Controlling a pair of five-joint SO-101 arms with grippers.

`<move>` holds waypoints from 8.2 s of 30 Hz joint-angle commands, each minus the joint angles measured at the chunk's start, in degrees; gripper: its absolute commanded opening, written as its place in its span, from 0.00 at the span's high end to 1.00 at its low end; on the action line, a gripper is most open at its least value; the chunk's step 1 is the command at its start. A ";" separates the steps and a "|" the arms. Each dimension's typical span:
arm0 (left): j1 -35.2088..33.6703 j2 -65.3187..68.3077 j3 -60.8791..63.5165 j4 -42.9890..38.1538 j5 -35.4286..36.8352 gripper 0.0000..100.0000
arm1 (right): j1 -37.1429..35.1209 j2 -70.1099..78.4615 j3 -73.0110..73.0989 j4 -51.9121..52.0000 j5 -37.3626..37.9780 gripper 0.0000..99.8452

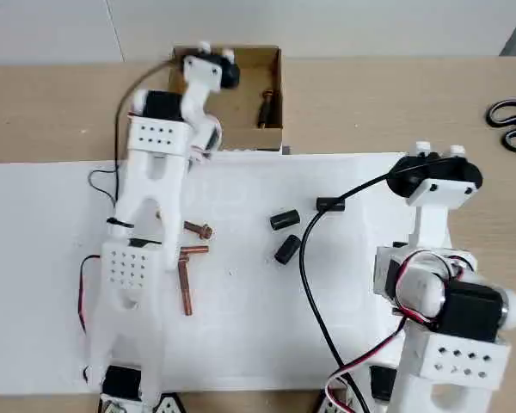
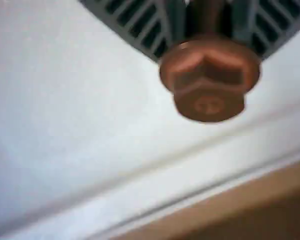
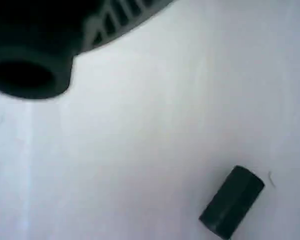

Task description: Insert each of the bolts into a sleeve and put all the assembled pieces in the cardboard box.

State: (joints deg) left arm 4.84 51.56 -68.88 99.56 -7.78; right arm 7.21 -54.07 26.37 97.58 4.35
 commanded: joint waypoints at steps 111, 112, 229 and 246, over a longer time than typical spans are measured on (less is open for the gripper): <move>23.74 -155.69 143.34 -51.16 45.27 1.00 | -54.37 -49.01 49.93 -40.40 -0.62 1.00; 23.74 -155.69 143.52 -51.08 45.27 1.00 | -54.37 -49.01 50.02 -40.48 -0.62 1.00; -4.48 -155.69 165.23 -49.23 14.59 0.99 | -20.88 37.76 -15.03 -66.42 -4.31 1.00; -5.36 -155.69 165.23 -49.23 14.68 0.99 | -26.51 87.52 -65.14 -66.51 -0.44 1.00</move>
State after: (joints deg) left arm 0.53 -103.52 96.57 50.15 6.73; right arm -17.41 29.89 -29.63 32.97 1.45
